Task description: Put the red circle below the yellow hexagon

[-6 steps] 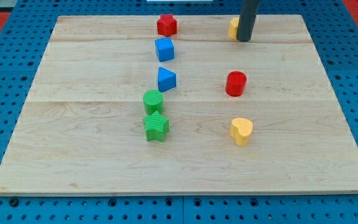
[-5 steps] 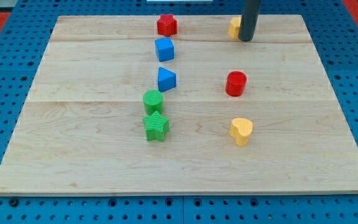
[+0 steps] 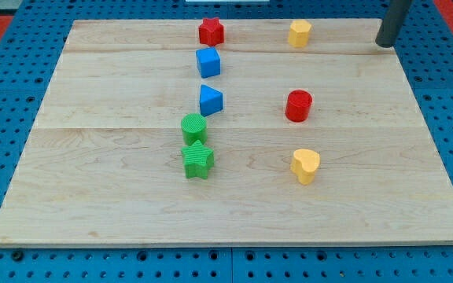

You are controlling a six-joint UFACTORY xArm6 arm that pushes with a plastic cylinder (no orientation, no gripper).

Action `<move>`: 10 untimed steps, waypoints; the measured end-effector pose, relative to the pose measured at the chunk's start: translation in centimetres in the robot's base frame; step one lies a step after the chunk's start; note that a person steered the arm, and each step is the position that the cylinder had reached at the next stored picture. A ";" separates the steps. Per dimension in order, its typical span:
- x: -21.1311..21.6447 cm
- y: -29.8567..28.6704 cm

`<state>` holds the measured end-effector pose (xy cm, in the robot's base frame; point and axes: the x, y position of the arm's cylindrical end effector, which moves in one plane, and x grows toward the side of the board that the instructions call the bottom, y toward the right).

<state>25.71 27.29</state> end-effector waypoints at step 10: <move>16.8 -17.5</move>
<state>42.52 9.81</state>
